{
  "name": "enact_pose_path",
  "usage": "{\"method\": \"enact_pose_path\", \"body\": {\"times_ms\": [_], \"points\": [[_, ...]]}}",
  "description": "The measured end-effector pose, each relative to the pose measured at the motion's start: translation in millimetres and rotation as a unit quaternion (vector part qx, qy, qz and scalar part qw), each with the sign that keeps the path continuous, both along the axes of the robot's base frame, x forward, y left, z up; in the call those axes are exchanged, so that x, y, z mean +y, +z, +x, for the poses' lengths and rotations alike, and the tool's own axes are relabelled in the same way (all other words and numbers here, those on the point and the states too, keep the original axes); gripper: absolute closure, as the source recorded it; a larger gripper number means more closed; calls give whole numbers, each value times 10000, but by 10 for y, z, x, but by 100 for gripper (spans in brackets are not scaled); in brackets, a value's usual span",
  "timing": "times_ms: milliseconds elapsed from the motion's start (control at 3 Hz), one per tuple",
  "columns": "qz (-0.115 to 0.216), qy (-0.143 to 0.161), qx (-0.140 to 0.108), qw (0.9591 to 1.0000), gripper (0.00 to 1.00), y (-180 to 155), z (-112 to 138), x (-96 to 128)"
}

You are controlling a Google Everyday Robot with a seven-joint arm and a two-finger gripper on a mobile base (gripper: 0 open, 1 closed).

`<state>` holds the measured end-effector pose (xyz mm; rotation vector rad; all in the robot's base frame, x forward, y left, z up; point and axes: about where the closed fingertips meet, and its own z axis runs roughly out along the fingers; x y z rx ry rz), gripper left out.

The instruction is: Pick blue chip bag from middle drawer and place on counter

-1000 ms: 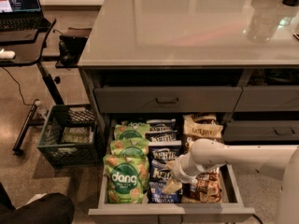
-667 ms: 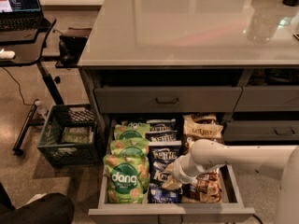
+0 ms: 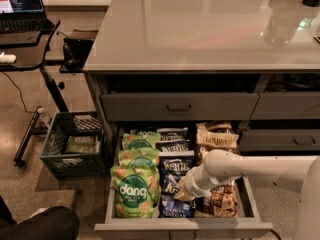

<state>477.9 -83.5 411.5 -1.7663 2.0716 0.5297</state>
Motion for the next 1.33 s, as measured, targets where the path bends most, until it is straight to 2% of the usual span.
{"method": "enact_pose_path", "body": {"times_ms": [333,667,1000,1333], "points": [[2,1,1,10000,100,0,0,0],[264,101,110,9995,100,53,-58,11],[425,319,-26,9986,100,399,-158,24],[548,654,-335,9958,100,981,-150,29]]}}
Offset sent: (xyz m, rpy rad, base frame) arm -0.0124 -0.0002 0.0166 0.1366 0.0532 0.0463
